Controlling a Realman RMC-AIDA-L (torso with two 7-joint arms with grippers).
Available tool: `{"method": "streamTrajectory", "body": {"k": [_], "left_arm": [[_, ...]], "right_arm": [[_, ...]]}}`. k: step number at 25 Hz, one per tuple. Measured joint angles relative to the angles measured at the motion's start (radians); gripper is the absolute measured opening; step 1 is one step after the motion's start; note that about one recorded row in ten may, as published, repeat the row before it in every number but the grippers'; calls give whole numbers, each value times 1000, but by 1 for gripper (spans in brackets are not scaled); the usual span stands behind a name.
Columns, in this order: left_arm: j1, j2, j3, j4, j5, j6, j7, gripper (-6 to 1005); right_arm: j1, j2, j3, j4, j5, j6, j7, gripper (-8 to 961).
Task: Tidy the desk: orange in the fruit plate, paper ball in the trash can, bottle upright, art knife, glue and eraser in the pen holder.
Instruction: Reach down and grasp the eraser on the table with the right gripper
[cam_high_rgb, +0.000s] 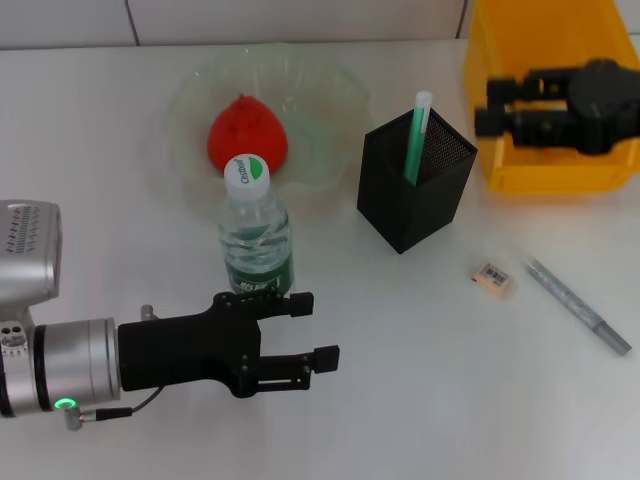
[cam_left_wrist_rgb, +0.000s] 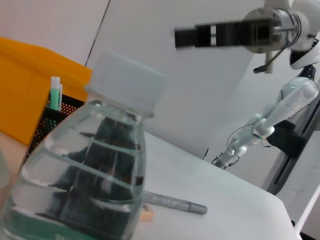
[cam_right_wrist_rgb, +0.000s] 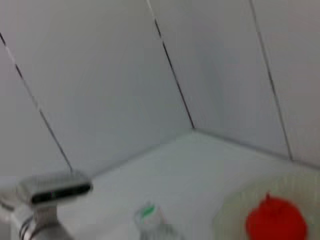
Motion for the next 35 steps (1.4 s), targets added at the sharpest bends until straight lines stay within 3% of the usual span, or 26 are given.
{"method": "streamTrajectory", "body": {"k": [2,3,5,11,12,15,17,24,35], "left_arm": [[-2,1,3,5,0,26,3,809],[-2,1,3,5,0,26,3,809],[-4,3,3,8,6,57,18,809],[-9,5,9,9,15,97,37,806],[-10,5,16,9,17,105,41,806],[-12,5,46,10,18,128,55,804],[-11,4,55,10,16,142,65,802],[-6,3,55,2,10,150,80,802],[-4,-1,51,1,7,141,81,802]], "right_arm": [[11,10,-11,-199,-182,-121,146,552],[11,10,-11,-199,-182,-121,146,552],[32,16,-74,-351,-352,-202,286,552],[78,24,-185,-412,-551,-235,420,553],[93,36,-207,-406,-598,-229,442,553],[102,42,-243,-391,-637,-206,467,553],[103,42,-332,-358,-672,-137,499,553],[107,42,-480,-221,-696,39,509,552],[157,45,-563,-38,-735,212,534,545]]}}
